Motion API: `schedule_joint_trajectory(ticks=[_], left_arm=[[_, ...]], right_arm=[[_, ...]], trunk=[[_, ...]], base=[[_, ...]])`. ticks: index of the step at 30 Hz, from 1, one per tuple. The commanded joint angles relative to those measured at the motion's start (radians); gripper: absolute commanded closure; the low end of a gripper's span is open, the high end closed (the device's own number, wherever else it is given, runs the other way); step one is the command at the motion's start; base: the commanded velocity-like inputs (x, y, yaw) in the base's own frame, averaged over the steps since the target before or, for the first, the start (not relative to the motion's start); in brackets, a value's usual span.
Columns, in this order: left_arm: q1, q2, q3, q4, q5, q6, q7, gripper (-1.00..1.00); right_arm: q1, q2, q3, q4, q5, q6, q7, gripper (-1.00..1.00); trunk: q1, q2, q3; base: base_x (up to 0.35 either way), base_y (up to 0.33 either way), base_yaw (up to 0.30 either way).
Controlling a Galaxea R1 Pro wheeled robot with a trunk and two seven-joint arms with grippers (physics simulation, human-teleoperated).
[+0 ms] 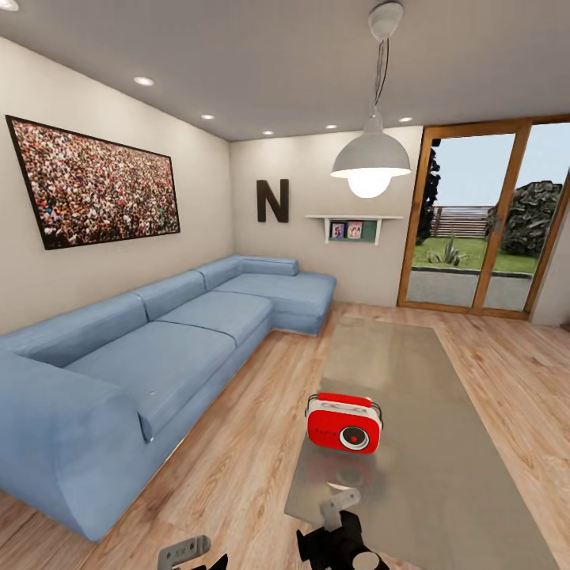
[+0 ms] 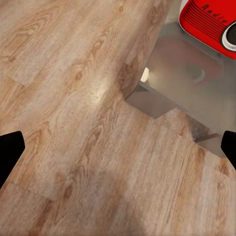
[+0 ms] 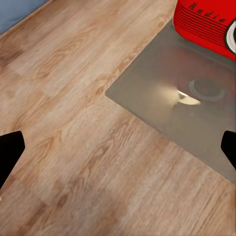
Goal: Turn on the radio receiver that's on the table in the living room.
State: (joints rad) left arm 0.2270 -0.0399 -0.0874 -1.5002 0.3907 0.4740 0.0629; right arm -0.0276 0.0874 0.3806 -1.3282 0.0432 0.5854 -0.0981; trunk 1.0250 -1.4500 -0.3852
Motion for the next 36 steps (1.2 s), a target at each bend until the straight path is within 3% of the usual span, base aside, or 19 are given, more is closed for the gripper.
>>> schedule_joint_trajectory(ticks=[1,11,36], left_arm=[[0.0,0.0,0.0,0.0,0.0,0.0,0.0,-1.0],[0.0,-0.001,-0.001,0.0,0.0,0.0,0.0,-1.0],[0.0,-0.003,-0.002,0.0,0.0,0.0,0.0,-1.0]], right_arm=[[0.0,0.0,0.001,0.0,-0.001,0.002,0.0,-1.0],[0.0,0.001,0.003,-0.002,-0.002,0.046,0.0,-1.0],[0.0,0.002,0.003,-0.003,-0.004,0.052,0.0,-1.0]], trunk=[[0.0,0.0,0.0],[0.0,0.0,-0.003],[0.0,0.0,-0.043]], base=[[0.0,0.0,0.0],[0.0,0.0,0.0],[0.0,0.0,0.0]])
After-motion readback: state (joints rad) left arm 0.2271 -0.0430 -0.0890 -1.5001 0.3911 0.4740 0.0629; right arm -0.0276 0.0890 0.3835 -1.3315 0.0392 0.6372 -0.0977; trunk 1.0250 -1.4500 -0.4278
